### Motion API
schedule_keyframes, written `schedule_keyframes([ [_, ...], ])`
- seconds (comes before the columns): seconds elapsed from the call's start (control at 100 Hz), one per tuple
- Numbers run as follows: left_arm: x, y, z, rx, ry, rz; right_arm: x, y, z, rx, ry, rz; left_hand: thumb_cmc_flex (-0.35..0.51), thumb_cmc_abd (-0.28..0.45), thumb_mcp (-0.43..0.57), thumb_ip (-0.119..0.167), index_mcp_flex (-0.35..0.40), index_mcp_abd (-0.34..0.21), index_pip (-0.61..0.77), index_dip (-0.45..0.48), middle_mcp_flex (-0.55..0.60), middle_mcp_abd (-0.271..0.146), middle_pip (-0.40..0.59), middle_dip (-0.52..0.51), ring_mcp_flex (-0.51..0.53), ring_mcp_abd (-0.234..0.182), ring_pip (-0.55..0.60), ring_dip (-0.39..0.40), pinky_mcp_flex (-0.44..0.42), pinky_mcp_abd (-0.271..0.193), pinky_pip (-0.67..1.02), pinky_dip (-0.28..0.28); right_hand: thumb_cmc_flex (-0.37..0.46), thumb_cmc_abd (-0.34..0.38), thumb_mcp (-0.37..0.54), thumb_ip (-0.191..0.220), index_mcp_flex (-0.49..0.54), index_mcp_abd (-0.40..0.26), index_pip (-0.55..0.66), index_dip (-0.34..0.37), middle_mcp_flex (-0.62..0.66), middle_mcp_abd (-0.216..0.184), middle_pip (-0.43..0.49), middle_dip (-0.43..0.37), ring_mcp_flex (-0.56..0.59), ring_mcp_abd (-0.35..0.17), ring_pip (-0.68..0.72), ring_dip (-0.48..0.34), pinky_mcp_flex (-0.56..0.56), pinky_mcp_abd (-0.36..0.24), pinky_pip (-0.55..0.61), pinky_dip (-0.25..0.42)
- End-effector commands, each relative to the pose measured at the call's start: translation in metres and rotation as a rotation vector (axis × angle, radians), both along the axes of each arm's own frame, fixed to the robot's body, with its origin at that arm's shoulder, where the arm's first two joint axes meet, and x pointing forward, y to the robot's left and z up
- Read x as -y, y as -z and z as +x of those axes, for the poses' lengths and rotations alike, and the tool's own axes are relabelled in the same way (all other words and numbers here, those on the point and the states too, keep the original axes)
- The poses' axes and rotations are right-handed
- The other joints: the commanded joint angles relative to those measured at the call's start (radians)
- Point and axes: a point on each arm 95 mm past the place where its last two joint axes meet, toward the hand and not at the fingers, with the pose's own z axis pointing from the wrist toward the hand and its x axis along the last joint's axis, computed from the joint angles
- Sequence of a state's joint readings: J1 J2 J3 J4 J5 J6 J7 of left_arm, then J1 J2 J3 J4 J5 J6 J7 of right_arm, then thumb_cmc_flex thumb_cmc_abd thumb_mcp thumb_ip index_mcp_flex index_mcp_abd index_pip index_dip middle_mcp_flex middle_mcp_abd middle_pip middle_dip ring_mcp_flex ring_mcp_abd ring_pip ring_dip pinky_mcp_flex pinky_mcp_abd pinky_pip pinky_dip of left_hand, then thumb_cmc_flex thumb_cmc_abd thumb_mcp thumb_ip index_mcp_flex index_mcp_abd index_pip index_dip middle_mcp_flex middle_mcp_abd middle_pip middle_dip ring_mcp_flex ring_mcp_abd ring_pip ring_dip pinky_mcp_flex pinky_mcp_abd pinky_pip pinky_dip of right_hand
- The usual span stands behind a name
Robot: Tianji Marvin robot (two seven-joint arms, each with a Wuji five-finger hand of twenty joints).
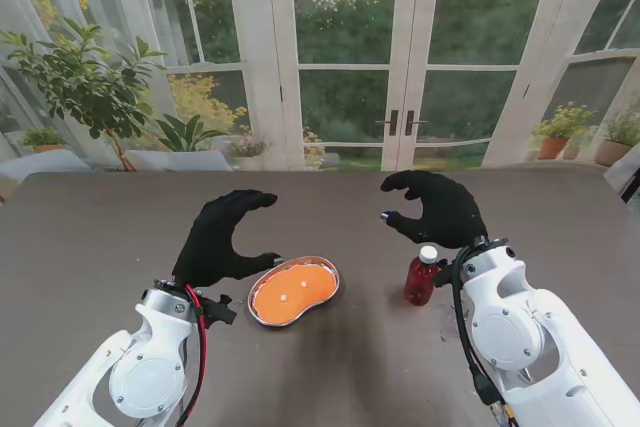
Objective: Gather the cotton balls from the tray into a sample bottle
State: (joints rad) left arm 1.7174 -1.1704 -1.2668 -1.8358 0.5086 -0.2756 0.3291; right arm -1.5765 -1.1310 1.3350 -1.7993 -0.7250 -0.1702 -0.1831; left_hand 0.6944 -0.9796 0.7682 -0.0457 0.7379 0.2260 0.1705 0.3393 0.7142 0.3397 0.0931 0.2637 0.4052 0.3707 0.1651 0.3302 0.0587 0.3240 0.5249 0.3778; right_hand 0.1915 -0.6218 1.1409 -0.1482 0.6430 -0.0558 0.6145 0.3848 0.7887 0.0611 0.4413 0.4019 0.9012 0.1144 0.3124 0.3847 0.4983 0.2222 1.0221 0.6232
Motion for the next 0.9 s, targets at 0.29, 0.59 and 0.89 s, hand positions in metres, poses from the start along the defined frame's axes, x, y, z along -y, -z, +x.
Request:
schedule_keyframes([
  [0.29, 0.002, -0.003, -0.001, -0.003, 0.013, -0.001, 0.033, 0.002, 0.004, -0.059, 0.021, -0.300, -0.026, 0.623, -0.023, 0.006, -0.027, 0.060, -0.016, -0.005, -0.009, -0.010, -0.003, -0.001, -0.010, 0.002, -0.018, -0.003, 0.007, 0.008, -0.044, 0.019, -0.046, -0.135, -0.012, -0.015, 0.026, -0.051, -0.026, -0.002, -0.030, -0.017, -0.008, 0.024, -0.012, -0.003, 0.002, 0.008, -0.032, 0.016, -0.008, 0.005],
  [0.59, 0.006, -0.001, 0.000, -0.008, 0.027, 0.001, 0.040, 0.035, 0.012, -0.107, 0.007, -0.401, -0.025, 0.624, -0.024, 0.006, -0.030, 0.059, -0.018, -0.005, -0.012, -0.010, -0.004, 0.000, -0.009, 0.004, -0.016, -0.001, 0.012, 0.010, -0.053, 0.025, -0.033, -0.267, 0.072, -0.039, 0.023, -0.052, -0.021, 0.014, -0.041, -0.024, 0.023, 0.049, 0.025, -0.009, 0.044, 0.032, 0.015, 0.007, 0.046, 0.043],
  [0.89, 0.008, 0.000, -0.001, -0.019, 0.033, 0.003, 0.048, 0.056, 0.022, -0.147, 0.008, -0.483, -0.025, 0.625, -0.025, 0.006, -0.030, 0.060, -0.017, -0.005, -0.007, -0.010, -0.002, 0.002, -0.010, 0.004, -0.015, 0.000, 0.013, 0.010, -0.059, 0.031, -0.028, -0.366, 0.125, -0.059, 0.021, -0.061, 0.001, 0.022, -0.040, -0.031, 0.065, 0.073, 0.067, -0.018, 0.094, 0.062, 0.056, 0.001, 0.114, 0.076],
])
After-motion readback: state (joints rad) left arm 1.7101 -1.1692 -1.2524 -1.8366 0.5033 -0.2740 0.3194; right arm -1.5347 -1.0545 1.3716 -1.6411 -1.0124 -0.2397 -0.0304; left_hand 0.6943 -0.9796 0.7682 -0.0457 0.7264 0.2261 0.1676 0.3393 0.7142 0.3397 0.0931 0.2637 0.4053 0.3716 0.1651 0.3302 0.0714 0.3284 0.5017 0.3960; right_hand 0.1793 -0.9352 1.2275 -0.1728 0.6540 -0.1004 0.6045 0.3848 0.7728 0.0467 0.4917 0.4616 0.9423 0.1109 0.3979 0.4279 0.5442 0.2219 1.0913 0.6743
